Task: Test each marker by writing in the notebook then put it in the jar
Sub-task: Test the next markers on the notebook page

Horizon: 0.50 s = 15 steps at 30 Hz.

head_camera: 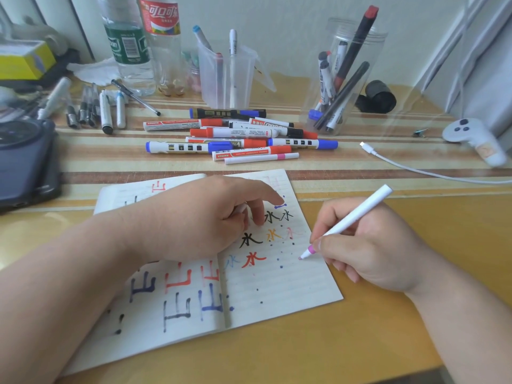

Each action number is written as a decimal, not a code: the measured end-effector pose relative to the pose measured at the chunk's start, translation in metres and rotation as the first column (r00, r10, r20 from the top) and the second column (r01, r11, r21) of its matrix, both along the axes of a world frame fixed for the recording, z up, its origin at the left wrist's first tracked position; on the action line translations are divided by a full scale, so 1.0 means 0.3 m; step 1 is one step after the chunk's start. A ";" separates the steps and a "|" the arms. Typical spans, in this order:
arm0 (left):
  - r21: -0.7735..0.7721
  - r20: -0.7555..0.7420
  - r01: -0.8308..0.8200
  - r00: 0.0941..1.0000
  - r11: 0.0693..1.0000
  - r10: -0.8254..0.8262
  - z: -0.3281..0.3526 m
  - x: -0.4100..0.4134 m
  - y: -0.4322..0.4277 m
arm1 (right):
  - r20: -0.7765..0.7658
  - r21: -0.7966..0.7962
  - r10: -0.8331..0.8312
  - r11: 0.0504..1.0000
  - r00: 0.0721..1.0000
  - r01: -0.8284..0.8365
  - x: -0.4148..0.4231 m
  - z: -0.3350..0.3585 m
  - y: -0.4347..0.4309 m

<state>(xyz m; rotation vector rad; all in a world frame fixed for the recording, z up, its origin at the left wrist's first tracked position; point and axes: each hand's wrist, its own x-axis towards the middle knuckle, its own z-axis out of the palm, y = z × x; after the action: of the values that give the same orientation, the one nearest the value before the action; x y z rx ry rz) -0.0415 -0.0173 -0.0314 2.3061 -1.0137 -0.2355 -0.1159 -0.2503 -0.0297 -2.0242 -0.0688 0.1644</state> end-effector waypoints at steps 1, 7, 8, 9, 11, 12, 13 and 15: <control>0.001 0.004 0.000 1.000 1.000 0.000 0.000 0.000 0.002 | -0.002 0.000 0.005 1.000 1.000 -0.005 0.000 0.000 0.000; 0.003 0.005 -0.010 1.000 1.000 0.010 0.001 -0.002 0.006 | 0.008 0.066 -0.002 0.998 1.000 0.001 0.001 -0.003 0.005; 0.004 0.002 -0.014 1.000 1.000 0.014 0.002 -0.002 0.006 | 0.013 0.074 -0.002 0.997 1.000 0.001 0.000 -0.003 0.005; 0.006 -0.001 -0.016 1.000 1.000 0.016 0.003 -0.002 0.006 | 0.021 0.070 -0.002 0.998 1.000 0.001 -0.001 -0.004 0.005; 0.002 -0.006 -0.013 1.000 1.000 0.013 0.004 -0.003 0.007 | 0.039 0.044 -0.005 0.999 0.999 0.003 -0.002 -0.008 0.004; -0.003 -0.010 -0.012 1.000 1.000 0.012 0.004 -0.003 0.007 | 0.044 0.034 -0.008 0.999 0.999 0.007 -0.001 -0.010 0.005; -0.008 -0.015 -0.013 1.000 1.000 0.013 0.004 -0.004 0.008 | 0.047 0.025 -0.014 1.000 0.999 0.013 0.000 -0.010 0.006; -0.007 -0.021 -0.019 1.000 1.000 0.019 0.002 -0.004 0.009 | 0.048 0.017 -0.020 1.000 0.999 0.019 -0.001 -0.008 0.006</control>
<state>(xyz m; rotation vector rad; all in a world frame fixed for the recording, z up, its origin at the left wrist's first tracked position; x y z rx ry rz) -0.0427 -0.0145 -0.0307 2.3011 -0.9798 -0.2475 -0.1162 -0.2484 -0.0321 -2.0119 -0.0806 0.1031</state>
